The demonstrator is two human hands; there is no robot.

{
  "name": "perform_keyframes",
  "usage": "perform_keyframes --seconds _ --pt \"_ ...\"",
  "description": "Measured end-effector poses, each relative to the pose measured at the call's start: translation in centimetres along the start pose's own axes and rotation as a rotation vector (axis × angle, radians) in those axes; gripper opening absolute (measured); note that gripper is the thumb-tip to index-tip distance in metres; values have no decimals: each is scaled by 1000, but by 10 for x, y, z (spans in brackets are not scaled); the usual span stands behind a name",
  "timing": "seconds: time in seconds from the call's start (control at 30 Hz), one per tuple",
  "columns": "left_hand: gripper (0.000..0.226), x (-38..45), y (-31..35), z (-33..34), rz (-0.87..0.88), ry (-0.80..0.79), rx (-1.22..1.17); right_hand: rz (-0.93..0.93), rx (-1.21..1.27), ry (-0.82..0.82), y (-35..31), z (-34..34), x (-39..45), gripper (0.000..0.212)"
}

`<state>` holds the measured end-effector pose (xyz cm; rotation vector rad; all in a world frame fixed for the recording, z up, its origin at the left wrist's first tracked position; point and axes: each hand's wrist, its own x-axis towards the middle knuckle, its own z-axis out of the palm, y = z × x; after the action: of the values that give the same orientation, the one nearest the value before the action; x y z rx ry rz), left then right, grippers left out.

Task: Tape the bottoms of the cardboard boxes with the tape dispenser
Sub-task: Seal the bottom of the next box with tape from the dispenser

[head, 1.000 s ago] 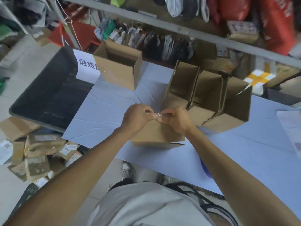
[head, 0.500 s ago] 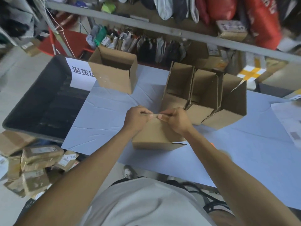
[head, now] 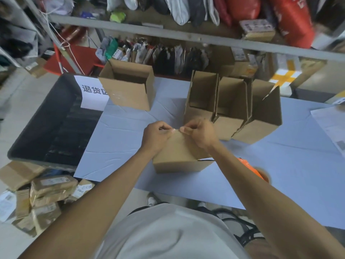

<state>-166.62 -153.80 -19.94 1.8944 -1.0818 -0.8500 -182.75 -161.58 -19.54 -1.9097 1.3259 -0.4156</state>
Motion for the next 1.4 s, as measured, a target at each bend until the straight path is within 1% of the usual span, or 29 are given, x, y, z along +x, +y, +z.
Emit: perform_keyframes --seconds 0.1,0.17,0.23,0.27,0.33,0.37,0.43,0.53,0.57,0.6,0.63,0.67,0.7,0.73,0.77,0.8,0.83,0.9,0.97,1.0,1.03,1.1,1.13,1.17,1.2,1.23,1.3,1.37,1.4 --pt "22 3 -1 1 -5 19 -8 -82 -93 36 1 4 -5 19" --pt "25 5 -2 2 -19 16 21 -118 -120 14 1 1 -6 21" --pt "29 5 -3 4 -19 31 61 -164 -132 -81 4 -7 -5 23" --pt "30 4 -4 3 -16 35 64 -184 -154 -145 6 -11 -4 29" --pt "22 0 -5 2 1 11 49 -199 -192 -236 10 -16 -6 41" --pt "18 -1 -6 1 30 -11 59 -200 -184 -240 13 -15 -7 42" --pt "15 0 -7 2 71 -31 75 -180 -110 -188 15 -13 -9 37" --pt "21 3 -1 3 46 12 67 -159 -72 -123 8 -10 -7 27" --pt "23 2 2 2 67 34 121 -165 -91 -125 6 -9 -7 27" --pt "22 -1 5 1 144 57 230 -163 -104 -131 5 -9 -7 27" --pt "24 -4 7 1 279 66 373 -146 -102 -129 5 -9 -7 28" --pt "42 -9 7 1 428 38 524 -117 -82 -114 5 -10 -8 29" --pt "71 -14 5 1 551 -41 655 -88 -62 -98 6 -10 -9 30" --pt "97 -19 2 2 618 -136 788 -76 -60 -86 7 -11 -10 32" --pt "114 -23 -2 2 651 -210 932 -79 -74 -80 8 -12 -12 33" --pt "121 -24 -6 2 660 -259 1059 -79 -75 -75 9 -11 -13 32" --pt "122 -22 -8 1 660 -269 1126 -67 -37 -59 9 -11 -15 29" --pt "118 -16 -7 -3 655 -234 1110 9 147 2 11 -11 -16 25" --pt "111 -6 -4 -12 590 -198 980 94 393 55 15 -15 -20 31" --pt "107 -1 -5 -19 513 -182 860 131 505 79 18 -18 -23 35" --pt "103 3 -6 -28 395 -172 700 173 580 105 23 -20 -28 40" --pt "89 6 -13 -46 125 -163 318 275 601 127 34 -20 -40 56" --pt "77 5 -17 -53 9 -165 124 334 580 110 39 -15 -48 65" --pt "64 3 -21 -56 -88 -170 -32 389 587 68 44 -7 -55 71" --pt "55 0 -26 -56 -167 -178 -127 423 639 7 46 2 -62 73" --pt "53 -3 -32 -53 -234 -191 -166 427 698 -69 46 11 -67 71" --pt "61 -12 -45 -44 -341 -233 -178 389 706 -185 44 27 -73 67" --pt "59 -19 -63 -37 -447 -324 -199 392 656 -224 47 35 -72 68" --pt "55 -21 -70 -36 -507 -394 -231 413 601 -214 49 37 -72 65"
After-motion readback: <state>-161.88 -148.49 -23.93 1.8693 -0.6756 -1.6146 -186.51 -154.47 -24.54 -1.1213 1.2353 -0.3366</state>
